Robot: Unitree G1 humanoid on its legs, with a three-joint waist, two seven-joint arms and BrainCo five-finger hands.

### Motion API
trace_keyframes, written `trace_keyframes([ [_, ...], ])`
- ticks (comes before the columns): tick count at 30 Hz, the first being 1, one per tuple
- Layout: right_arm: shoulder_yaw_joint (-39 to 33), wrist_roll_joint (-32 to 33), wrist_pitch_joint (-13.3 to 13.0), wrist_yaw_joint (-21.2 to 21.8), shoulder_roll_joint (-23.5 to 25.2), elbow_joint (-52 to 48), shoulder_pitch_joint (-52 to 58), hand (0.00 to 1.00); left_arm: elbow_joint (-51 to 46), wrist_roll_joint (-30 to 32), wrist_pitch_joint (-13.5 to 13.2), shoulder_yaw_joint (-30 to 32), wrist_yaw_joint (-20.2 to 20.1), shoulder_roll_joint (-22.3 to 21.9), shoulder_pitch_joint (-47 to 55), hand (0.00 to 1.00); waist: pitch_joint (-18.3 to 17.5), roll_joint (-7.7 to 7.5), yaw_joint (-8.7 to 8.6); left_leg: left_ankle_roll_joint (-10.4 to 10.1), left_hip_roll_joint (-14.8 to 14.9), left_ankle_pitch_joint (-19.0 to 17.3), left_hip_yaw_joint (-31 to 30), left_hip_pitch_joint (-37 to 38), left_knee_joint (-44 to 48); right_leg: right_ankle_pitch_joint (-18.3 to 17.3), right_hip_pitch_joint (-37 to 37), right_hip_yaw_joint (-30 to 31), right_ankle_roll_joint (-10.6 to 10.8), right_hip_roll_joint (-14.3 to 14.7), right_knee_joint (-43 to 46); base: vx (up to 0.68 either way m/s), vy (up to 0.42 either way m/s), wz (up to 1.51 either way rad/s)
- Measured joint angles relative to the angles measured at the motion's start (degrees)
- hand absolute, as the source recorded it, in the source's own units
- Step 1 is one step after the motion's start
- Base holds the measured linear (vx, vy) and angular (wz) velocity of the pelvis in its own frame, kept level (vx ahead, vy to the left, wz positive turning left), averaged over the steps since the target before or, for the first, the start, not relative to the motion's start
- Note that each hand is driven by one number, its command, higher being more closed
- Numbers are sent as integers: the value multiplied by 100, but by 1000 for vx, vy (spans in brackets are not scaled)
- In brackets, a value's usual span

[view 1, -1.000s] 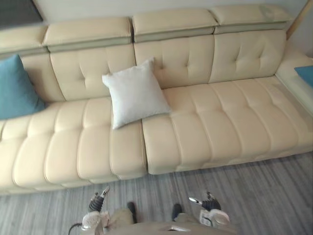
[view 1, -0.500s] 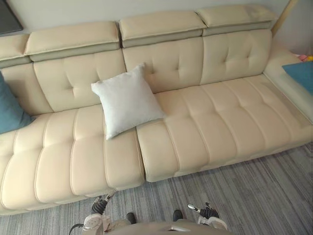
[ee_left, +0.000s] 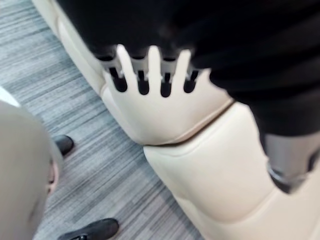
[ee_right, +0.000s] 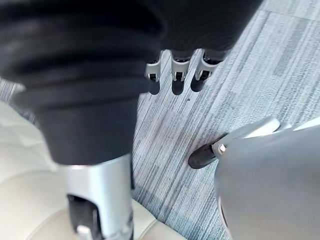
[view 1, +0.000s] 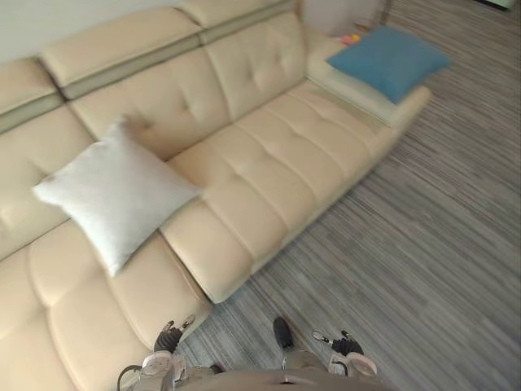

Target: Pick up cushions and gather them together orderly.

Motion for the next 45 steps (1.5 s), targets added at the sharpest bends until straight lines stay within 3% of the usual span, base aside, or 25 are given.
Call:
trace_keyframes([
  [1, -8, -1, 6, -3, -59, 1, -11, 0, -12, 0, 0, -52, -1, -12, -51, 0, 75, 135, 7, -5, 119, 3, 178, 51, -2, -264, -54, -1016, -221, -101, 196, -72, -84, -95],
  [2, -11, 5, 13, -5, -79, -4, -25, 0, -63, -1, 1, -59, 1, -16, -58, 0, 133, 243, 39, -44, 241, 25, 380, 134, -22, -410, -99, -1888, -203, -194, 474, -43, -77, -99],
  [3, -5, 14, 13, -12, -65, -12, -37, 0, -107, -3, 1, -76, 2, 11, -20, 0, 134, 251, 32, -106, 275, 61, 559, 229, -59, -550, -78, -2670, -213, -278, 736, 5, -86, -81],
  [4, 4, 15, 14, -12, -53, -11, -26, 0, -105, -4, 2, -80, 3, 43, -8, 0, 131, 246, 30, -139, 267, 62, 619, 257, -53, -587, -57, -2879, -209, -314, 807, 59, -146, -70],
  [5, 12, 17, 14, -21, -75, -10, 16, 0, -101, -4, 7, -84, 4, 85, 28, 0, 119, 204, 31, -255, 229, 58, 687, 342, -47, -393, -5, -2980, 50, -336, 830, 74, -128, -57],
  [6, 10, 52, 15, -31, -119, -9, 47, 0, -104, -4, 11, -88, 3, 68, 22, 0, 124, 263, 3, -344, 276, 114, 670, 402, -63, -382, 6, -2792, 118, -230, 798, 62, -120, -59],
  [8, 22, 55, 14, -28, -170, -13, 48, 0, -98, -4, 10, -131, 0, 1, 30, 0, 125, 334, 40, -380, 440, 102, 618, 426, 151, -503, -14, -2583, 114, -120, 803, 18, -85, -61],
  [11, 17, 95, 16, -30, -174, -15, 93, 0, -87, -2, 16, -247, -17, -34, 32, 0, 138, 327, 51, -388, 972, 70, 544, 271, 1272, -647, 81, -2325, 68, 109, 783, 18, -108, -69],
  [12, 34, 125, 16, -36, -201, -18, 128, 0, -96, -4, 20, -226, -16, -106, 44, 0, 161, 364, 74, -230, 1433, 154, 310, 71, 2301, -692, 216, -2073, 2, 340, 761, 93, -153, -68],
  [13, 79, 140, 17, -41, -213, -17, 126, 0, -94, -5, 20, -217, -16, -132, 53, 0, 178, 363, 105, -121, 1527, 196, 125, -76, 2632, -702, 247, -1927, -25, 407, 764, 122, -134, -110],
  [15, 124, 183, 18, -43, -275, 4, 48, 0, -115, -12, 19, -179, -18, -233, 99, 0, 185, 358, 234, -196, 1328, -52, -830, -401, 2988, -723, 266, -1475, -63, 509, 727, 82, -31, -119],
  [16, 110, 216, 21, -54, -323, 51, -50, 0, -120, -20, 12, -125, -17, -226, 64, 0, 238, 312, 259, -274, 931, -338, -1394, -620, 2864, -723, 348, -1138, -64, 509, 643, 114, -23, -122],
  [20, 110, 218, 22, -163, -368, 83, -54, 0, -153, -128, -36, -85, -17, -242, 67, 0, 284, 332, 362, -261, 282, -460, -2165, -1125, 2066, -729, 561, -438, -62, 463, 577, 100, 23, -96],
  [23, 74, 226, 22, -176, -330, 90, -21, 0, -286, -130, -45, -61, -17, -280, 62, 0, 330, 405, 472, -388, -167, -101, -3060, -1445, 728, -760, 685, -65, -10, 425, 495, 92, 112, -81],
  [24, 73, 227, 22, -181, -316, 89, -4, 0, -285, -129, -46, -59, -17, -283, 55, 0, 343, 427, 483, -377, -178, -17, -3157, -1446, 521, -774, 737, -22, 11, 433, 477, 153, 192, -85],
  [25, 75, 228, 22, -199, -279, 82, 52, 0, -279, -129, -44, -30, -15, -281, 49, 0, 343, 425, 536, -364, -197, 387, -3249, -1387, 239, -840, 844, 194, 111, 443, 456, 147, 170, -73],
  [28, 82, 276, 17, -228, -187, 22, 100, 0, -247, -127, -44, -32, -16, -237, 42, 0, 308, 419, 542, -217, -286, 599, -3217, -1232, 234, -948, 934, 494, 269, 434, 446, 245, 230, -66],
  [32, 84, 327, 14, -229, -51, -14, 180, 0, -223, -129, -16, -46, -18, -129, -16, 0, 249, 159, 538, 39, -463, 336, -2791, -1178, 370, -1487, 573, 778, 642, 221, 1236, 255, 204, -37],
  [34, 86, 326, 19, -225, -41, -6, 197, 0, -227, -132, -13, -43, -17, -125, -13, 0, 228, 117, 596, 108, -523, 138, -2531, -994, 374, -1818, 355, 910, 858, 157, 1865, 269, 144, -59],
  [37, 87, 326, -7, -159, -49, -39, 53, 0, -216, -131, 39, -134, -15, -89, 65, 0, 252, 158, 487, 350, -532, -255, -2189, -445, 561, -2143, -456, 780, 1766, 97, 4190, 322, 102, -67],
  [38, 84, 326, -12, -151, -56, -45, 39, 0, -217, -131, 48, -237, -12, -70, 65, 0, 262, 160, 436, 372, -534, -320, -2198, -300, 563, -2117, -655, 557, 1808, 38, 4720, 377, 53, -20],
  [40, 87, 363, -24, -150, -54, -98, -51, 0, -208, -132, 63, -429, -4, 21, 22, 0, 342, 174, 358, 447, -516, -405, -2271, 122, 466, -2406, -992, -224, 1078, -184, 5449, 408, -8, -6],
  [41, 129, 349, -23, -145, -70, -151, -81, 0, -208, -131, 86, -477, 5, 19, -46, 0, 433, 216, 362, 465, -457, -416, -2359, 454, 270, -2608, -1170, -733, 678, -242, 5328, 426, -42, -13],
  [43, 150, 347, -28, -147, -59, -249, -87, 0, -208, -131, 90, -477, 18, 23, -48, 0, 452, 220, 329, 464, -361, -416, -2369, 654, 118, -2623, -1424, -1070, 571, -222, 4866, 483, -117, 5],
  [45, 150, 351, -37, -150, -69, -267, -171, 0, -183, -131, 91, -484, 31, 11, -70, 0, 500, 193, 253, 432, -270, -431, -2399, 859, 18, -2172, -1726, -1161, 417, -155, 3826, 574, -207, 17],
])
